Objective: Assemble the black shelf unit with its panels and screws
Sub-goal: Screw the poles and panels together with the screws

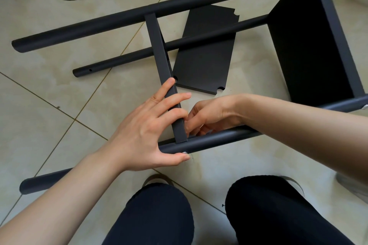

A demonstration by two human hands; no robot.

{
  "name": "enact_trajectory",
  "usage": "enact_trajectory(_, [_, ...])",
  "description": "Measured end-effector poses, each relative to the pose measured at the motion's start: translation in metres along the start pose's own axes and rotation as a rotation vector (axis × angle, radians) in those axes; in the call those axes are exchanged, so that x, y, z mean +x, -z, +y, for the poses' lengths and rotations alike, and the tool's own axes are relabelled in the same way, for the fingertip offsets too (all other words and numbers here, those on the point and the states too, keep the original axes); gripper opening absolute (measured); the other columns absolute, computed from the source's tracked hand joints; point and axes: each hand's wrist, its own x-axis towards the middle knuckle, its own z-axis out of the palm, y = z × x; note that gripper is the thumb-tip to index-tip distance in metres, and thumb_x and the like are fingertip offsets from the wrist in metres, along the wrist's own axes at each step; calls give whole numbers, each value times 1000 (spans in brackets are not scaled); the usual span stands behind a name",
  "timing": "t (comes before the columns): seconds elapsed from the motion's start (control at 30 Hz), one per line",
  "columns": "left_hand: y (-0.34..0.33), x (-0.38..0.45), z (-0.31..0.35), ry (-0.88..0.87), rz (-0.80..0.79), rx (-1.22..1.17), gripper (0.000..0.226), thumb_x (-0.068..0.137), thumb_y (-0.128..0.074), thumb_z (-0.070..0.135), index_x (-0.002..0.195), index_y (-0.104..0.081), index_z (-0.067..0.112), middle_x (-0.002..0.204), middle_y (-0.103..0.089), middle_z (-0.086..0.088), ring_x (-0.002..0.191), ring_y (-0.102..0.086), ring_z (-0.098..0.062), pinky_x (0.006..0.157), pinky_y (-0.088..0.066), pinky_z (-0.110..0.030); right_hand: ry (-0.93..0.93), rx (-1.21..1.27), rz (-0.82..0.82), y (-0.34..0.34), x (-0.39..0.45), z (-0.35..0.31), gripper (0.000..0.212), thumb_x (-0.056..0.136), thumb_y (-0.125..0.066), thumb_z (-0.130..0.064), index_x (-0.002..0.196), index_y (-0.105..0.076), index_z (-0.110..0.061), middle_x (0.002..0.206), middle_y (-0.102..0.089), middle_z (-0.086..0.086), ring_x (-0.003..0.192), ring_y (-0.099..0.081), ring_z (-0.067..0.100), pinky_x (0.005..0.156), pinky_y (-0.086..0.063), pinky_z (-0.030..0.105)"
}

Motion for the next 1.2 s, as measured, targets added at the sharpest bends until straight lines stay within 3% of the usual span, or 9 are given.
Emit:
enact_trajectory(0.17, [0, 0, 0, 0, -7, 6, 64, 74, -69, 69, 118, -60, 23, 158, -36, 6, 156, -6, -21, 104, -43, -39, 17, 0, -7, 0, -1, 0, 14, 92, -64, -10, 79, -69, -10, 71, -69, 0, 65, -64, 10, 65, -52, 20])
enact_trajectory(0.3, [1, 0, 1, 8, -6, 3, 65, 74, -68, 68, 117, -60, 21, 158, -37, 5, 156, -6, -21, 104, -44, -41, 11, -14, -17, 3, -8, 1, 16, 93, -65, -16, 98, -71, -2, 94, -67, 11, 86, -59, 23, 83, -47, 33])
enact_trajectory(0.4, [1, 0, 2, 12, -10, -1, 65, 74, -68, 68, 118, -60, 21, 158, -37, 5, 156, -6, -22, 103, -47, -44, 14, -15, -1, 1, -7, 0, 10, 92, -65, -13, 87, -70, -7, 88, -68, 7, 86, -60, 21, 88, -47, 35])
enact_trajectory(0.63, [2, 0, 2, 16, -20, -4, 65, 73, -68, 69, 118, -60, 22, 159, -36, 6, 156, -6, -22, 100, -50, -47, 13, 35, -2, 1, 0, 2, 15, 92, -66, -11, 77, -69, -10, 65, -67, -1, 61, -61, 12, 68, -49, 26])
enact_trajectory(0.87, [1, 0, 1, 7, -15, -6, 65, 73, -70, 68, 118, -60, 21, 158, -37, 5, 156, -7, -22, 101, -49, -45, -4, 46, -5, 5, -1, 4, 9, 90, -68, -13, 85, -71, -6, 77, -70, 5, 66, -62, 15, 70, -51, 26])
enact_trajectory(1.07, [1, 1, 1, 2, -9, -1, 65, 73, -71, 67, 117, -60, 21, 157, -38, 4, 156, -8, -23, 98, -51, -44, 13, 49, -9, -1, 3, 3, 27, 93, -63, -7, 67, -67, -12, 59, -65, -3, 53, -59, 8, 55, -48, 19])
enact_trajectory(1.13, [0, 0, 1, 1, -7, -4, 65, 73, -70, 67, 117, -60, 21, 157, -38, 4, 156, -8, -23, 99, -50, -44, 18, 47, -5, -1, 1, 3, 27, 92, -64, -8, 66, -69, -12, 62, -65, -1, 57, -58, 11, 63, -48, 21])
enact_trajectory(1.2, [0, 1, 0, -2, -5, 0, 65, 73, -70, 68, 117, -60, 21, 157, -38, 5, 156, -8, -23, 99, -48, -43, 16, 55, -21, 2, -2, 4, 13, 91, -66, -10, 80, -72, -7, 80, -69, 8, 73, -61, 20, 79, -49, 30])
